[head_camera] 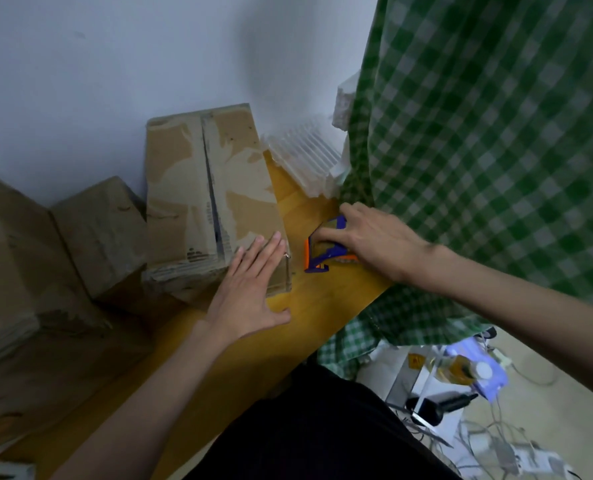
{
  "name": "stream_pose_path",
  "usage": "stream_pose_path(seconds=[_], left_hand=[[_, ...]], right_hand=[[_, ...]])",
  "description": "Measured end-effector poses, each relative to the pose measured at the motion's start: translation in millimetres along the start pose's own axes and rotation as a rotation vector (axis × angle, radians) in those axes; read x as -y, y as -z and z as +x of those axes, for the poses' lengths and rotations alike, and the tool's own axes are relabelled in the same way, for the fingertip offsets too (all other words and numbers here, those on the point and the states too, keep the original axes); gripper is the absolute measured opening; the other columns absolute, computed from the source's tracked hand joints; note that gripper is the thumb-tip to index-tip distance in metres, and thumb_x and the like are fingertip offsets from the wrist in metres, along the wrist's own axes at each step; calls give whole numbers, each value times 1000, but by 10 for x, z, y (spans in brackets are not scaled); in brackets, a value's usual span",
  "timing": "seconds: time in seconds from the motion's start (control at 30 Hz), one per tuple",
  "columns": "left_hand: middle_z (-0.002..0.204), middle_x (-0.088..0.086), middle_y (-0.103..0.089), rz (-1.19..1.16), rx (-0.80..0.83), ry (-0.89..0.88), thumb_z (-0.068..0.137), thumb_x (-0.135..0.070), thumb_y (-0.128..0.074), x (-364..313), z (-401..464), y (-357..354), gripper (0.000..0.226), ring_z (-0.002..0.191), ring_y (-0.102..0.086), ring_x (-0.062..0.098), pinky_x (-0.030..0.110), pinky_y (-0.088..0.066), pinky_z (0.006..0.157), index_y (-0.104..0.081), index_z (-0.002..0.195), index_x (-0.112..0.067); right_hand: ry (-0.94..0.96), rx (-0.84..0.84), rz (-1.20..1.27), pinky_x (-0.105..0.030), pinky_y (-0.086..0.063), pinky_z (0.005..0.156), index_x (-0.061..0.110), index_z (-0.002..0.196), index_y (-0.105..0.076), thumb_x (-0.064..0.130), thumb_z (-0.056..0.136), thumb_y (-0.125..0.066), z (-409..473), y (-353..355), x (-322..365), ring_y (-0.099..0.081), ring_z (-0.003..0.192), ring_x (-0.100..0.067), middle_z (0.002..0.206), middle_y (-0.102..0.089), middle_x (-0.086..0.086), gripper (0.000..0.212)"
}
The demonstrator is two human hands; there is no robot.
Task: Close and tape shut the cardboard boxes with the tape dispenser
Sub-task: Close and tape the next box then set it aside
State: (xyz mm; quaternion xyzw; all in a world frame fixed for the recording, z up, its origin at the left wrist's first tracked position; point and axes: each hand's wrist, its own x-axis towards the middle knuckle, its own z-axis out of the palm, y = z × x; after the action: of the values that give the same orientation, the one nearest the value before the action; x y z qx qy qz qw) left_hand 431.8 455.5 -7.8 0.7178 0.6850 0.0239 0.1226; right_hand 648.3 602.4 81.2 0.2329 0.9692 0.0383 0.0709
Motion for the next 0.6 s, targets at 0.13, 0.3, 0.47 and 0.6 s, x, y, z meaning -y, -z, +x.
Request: stream_pose_path(seconds=[0.13, 0.3, 0.47, 0.6], left_hand=[[164, -13, 27, 14, -3, -6, 71, -78, -53, 27, -17, 2, 123, 152, 24, 11, 42, 8, 125, 16, 159, -27], [165, -13, 25, -19, -51, 34, 71, -80, -50, 4, 7, -35, 122, 152, 24, 11, 42, 11, 125, 14, 160, -27], [165, -13, 24, -59, 3, 27, 74, -77, -51, -23, 36, -3, 119, 152, 23, 11, 44, 7, 126, 14, 160, -27], [166, -13, 23, -38, 2, 39, 75, -75, -52, -27, 18, 5, 117, 152, 23, 12, 44, 6, 126, 13, 160, -27]], right_hand=[[48, 87, -178, -34, -35, 67, 34, 141, -34, 25, 101, -53, 204, -137, 326, -47, 92, -24, 110, -48, -10, 45], [-28, 395, -46, -43, -46, 89, 32, 144, -37, 28, 101, -54, -51, -1033, 345, -46, 119, -35, 129, -44, -13, 47], [-201, 170, 207, -40, -46, 81, 31, 140, -39, 32, 94, -66, 429, -1076, 440, -49, 108, -31, 116, -46, -11, 53], [-381, 252, 389, -41, -49, 83, 34, 140, -41, 44, 89, -66, 362, -1356, 187, -49, 109, -33, 115, -46, -12, 57]])
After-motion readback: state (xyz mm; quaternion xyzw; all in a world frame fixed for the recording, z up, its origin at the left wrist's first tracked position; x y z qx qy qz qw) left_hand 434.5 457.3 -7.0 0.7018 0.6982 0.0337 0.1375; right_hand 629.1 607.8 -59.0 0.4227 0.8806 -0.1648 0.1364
